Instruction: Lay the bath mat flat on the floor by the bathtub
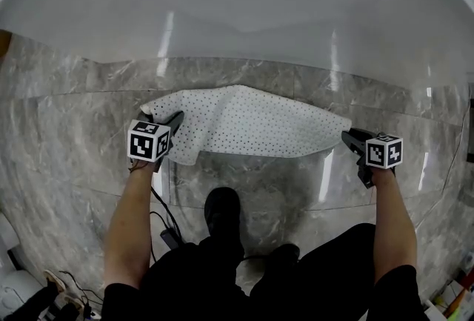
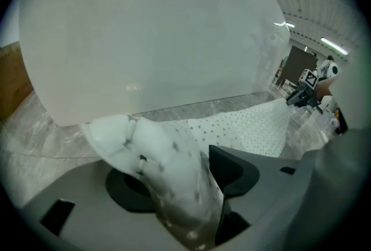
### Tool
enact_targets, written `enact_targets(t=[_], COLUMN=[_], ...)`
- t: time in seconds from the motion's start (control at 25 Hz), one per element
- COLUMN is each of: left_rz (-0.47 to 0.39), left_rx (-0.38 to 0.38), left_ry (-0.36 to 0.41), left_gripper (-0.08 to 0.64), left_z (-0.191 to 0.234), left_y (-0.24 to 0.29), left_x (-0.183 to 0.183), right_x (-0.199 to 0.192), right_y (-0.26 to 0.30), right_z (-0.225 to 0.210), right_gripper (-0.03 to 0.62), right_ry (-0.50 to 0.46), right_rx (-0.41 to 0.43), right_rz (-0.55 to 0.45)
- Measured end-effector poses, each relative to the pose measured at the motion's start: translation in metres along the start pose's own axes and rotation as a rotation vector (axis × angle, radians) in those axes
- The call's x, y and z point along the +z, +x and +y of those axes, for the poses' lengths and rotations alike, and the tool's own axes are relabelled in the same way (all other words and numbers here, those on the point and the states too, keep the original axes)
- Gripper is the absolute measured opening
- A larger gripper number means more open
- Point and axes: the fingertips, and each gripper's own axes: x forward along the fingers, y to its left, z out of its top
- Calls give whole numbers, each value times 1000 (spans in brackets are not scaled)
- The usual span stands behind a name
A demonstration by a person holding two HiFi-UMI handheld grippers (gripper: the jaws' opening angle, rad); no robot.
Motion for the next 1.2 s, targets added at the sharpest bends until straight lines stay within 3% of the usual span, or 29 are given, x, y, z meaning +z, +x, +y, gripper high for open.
enact_targets(t=[0.12,0.28,0.4,0.56,0.68,0.8,0.92,1.08,1.2], left_rz=[94,165,201,303,409,438,393,398,379], left_rx=[101,113,126,35,-49,-107,-137,-125,-123], left_ry=[92,202,281,445,581,678,712,758,723], left_gripper=[276,288,288,288,288,288,288,288,288], left_z=[14,7,6,-25,-60,-96,-125,-130,-129], left_y=[-3,-3,-17,-33,-34,-33,-37,-31,-4], left_x=[-18,-34,-26,-16,-11,4,30,50,63], right_x=[-20,-1,29,43,54,60,64,69,67], right_y=[-9,-12,4,34,52,61,67,82,99], right_z=[-28,-34,-3,46,77,109,120,118,106], right_gripper=[120,170,204,215,219,221,224,229,236], right_ry=[11,-11,-146,-416,-526,-640,-727,-736,-813], right_rx=[-104,-159,-147,-125,-87,-63,-64,-78,-123], right_rz=[16,-50,-94,-45,-23,-11,11,36,91])
